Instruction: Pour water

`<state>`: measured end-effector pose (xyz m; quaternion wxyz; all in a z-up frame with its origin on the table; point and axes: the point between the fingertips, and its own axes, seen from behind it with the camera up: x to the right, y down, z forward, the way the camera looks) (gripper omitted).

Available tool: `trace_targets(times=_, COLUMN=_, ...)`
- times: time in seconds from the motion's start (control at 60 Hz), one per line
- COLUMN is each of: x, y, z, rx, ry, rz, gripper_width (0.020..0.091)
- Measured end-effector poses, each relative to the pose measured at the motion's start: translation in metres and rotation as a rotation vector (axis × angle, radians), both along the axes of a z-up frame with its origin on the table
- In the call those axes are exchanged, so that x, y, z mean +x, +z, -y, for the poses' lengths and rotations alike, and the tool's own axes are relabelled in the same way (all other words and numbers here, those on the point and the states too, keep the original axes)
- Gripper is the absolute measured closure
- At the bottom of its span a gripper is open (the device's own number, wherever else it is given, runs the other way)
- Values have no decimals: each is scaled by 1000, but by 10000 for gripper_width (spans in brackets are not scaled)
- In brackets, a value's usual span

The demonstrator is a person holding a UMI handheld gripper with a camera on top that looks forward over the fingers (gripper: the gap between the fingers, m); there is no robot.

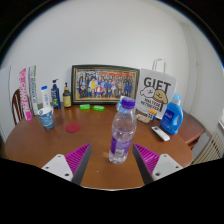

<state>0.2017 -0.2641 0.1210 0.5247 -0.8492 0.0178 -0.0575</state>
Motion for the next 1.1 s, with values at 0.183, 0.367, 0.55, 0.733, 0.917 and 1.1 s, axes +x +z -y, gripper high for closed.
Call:
trace_targets(times=0.183, x=27, y=-27, z=-54, rx=35, ry=15, rz=-34, gripper_width=266)
trace_targets(times=0.367, x=35, y=-47, z=-83, rx=54, ry=27, rz=-49, gripper_width=460)
trace_targets(times=0.55, x=38, y=-48, z=-88, rx=82, ry=15, rz=-62, gripper_width=659)
trace_targets(times=0.733, x=39, y=-43, z=-92, rx=62, ry=8, rz=-22, gripper_width=737)
trace_targets(times=0.917, x=36, y=-3, z=-114, rx=81, ry=3, rz=119, gripper_width=777)
trace_targets(times=1.1, x=12, y=58, z=-153, rx=83, ry=0, rz=366, gripper_width=777)
